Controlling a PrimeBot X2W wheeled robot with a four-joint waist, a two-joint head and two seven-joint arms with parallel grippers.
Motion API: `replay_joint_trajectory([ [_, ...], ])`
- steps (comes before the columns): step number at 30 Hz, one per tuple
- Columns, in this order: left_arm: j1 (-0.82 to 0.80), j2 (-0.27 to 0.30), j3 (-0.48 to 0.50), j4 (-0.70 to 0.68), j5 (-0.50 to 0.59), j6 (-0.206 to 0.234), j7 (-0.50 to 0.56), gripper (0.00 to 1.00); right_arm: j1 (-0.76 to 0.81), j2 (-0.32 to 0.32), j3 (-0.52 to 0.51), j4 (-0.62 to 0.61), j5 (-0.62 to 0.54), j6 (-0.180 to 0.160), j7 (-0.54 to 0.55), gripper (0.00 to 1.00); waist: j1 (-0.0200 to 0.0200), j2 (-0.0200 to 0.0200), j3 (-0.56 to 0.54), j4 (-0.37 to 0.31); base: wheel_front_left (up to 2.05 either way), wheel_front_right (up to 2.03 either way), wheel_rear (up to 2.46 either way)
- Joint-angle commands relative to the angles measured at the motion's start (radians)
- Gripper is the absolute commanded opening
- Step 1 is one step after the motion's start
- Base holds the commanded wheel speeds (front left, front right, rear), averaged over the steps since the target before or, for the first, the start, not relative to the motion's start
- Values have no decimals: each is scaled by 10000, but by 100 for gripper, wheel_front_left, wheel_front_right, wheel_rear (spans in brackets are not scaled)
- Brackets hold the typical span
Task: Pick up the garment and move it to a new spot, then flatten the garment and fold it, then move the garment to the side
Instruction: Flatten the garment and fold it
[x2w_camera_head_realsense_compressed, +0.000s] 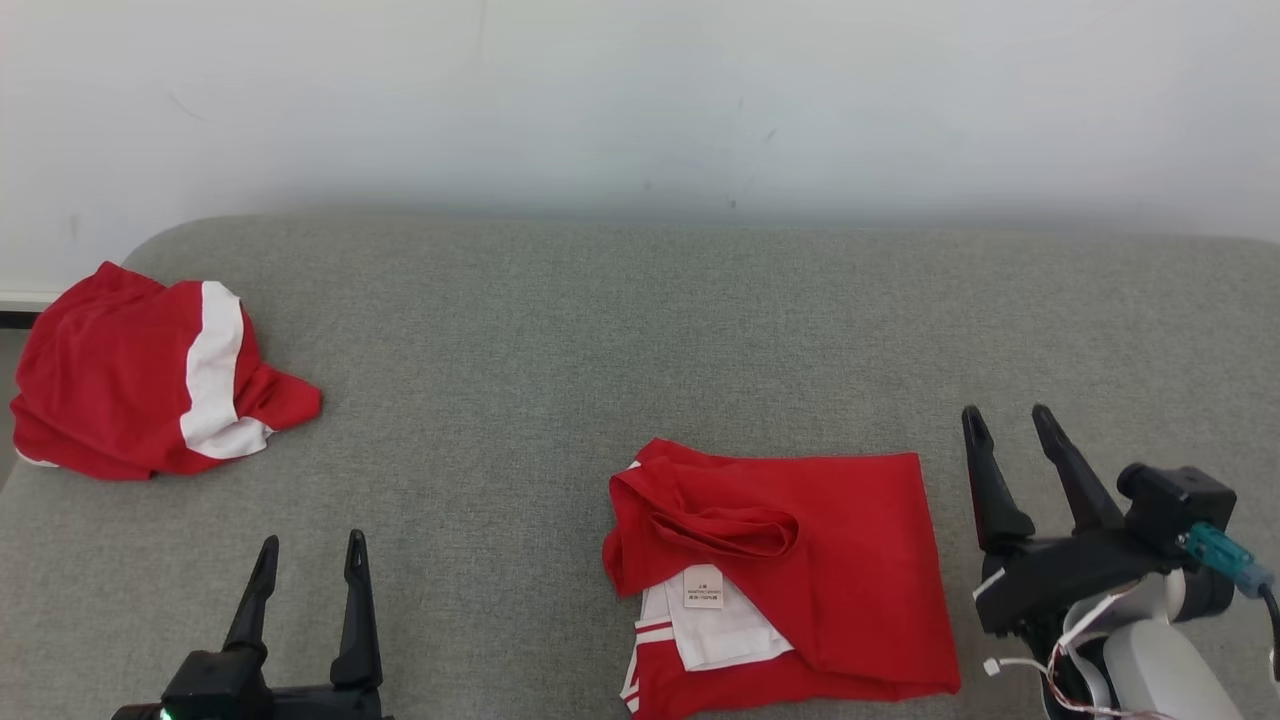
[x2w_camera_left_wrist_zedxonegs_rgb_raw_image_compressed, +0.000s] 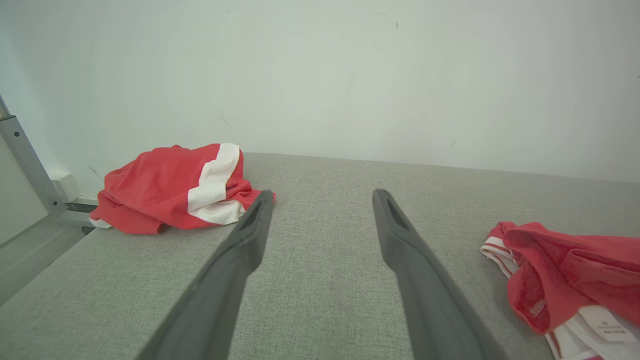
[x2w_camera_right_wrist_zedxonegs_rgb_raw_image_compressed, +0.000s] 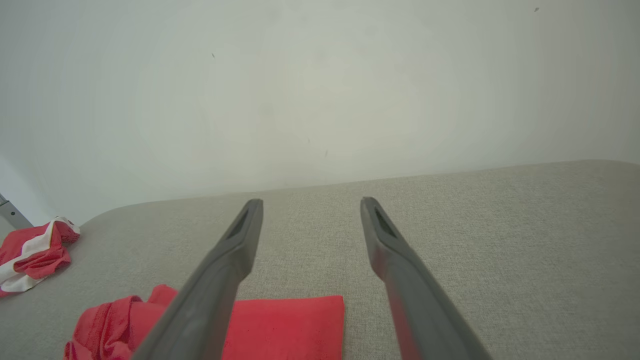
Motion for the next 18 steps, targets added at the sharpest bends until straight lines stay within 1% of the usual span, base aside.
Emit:
replay_joint_trajectory([
  [1,80,-11,22,-10,64,-49,-33,100,195,-33,-49,-54,-114,-19,20,99,0,0,-9,17,0,0,0],
  [2,82,-11,22,-20,68,-52,-34,100,273,-58,-53,-47,-196,-19,66,43,0,0,-12,26,0,0,0],
  [3,79,-11,14,-31,62,-36,-34,100,350,-93,-23,-23,-253,-19,73,17,0,0,-10,40,0,0,0],
  [4,78,-11,18,-44,67,-40,-34,100,415,-100,-14,10,-286,-19,56,0,0,0,-8,52,0,0,0],
  [10,43,-11,23,-122,170,-60,-34,100,403,-209,398,637,-587,-20,-173,0,0,0,61,178,0,0,0],
  [13,-10,-11,-29,-144,199,-73,-34,100,180,-373,758,1259,-796,-20,-356,0,0,0,130,294,0,0,0],
  [15,-35,-11,-42,-145,208,-79,-33,100,101,-364,889,1496,-796,-20,-440,0,0,0,155,337,0,0,0],
  [18,-116,-10,-67,-120,232,-108,-33,100,-128,-389,1151,2297,-763,-20,-643,0,0,0,215,496,0,0,0],
])
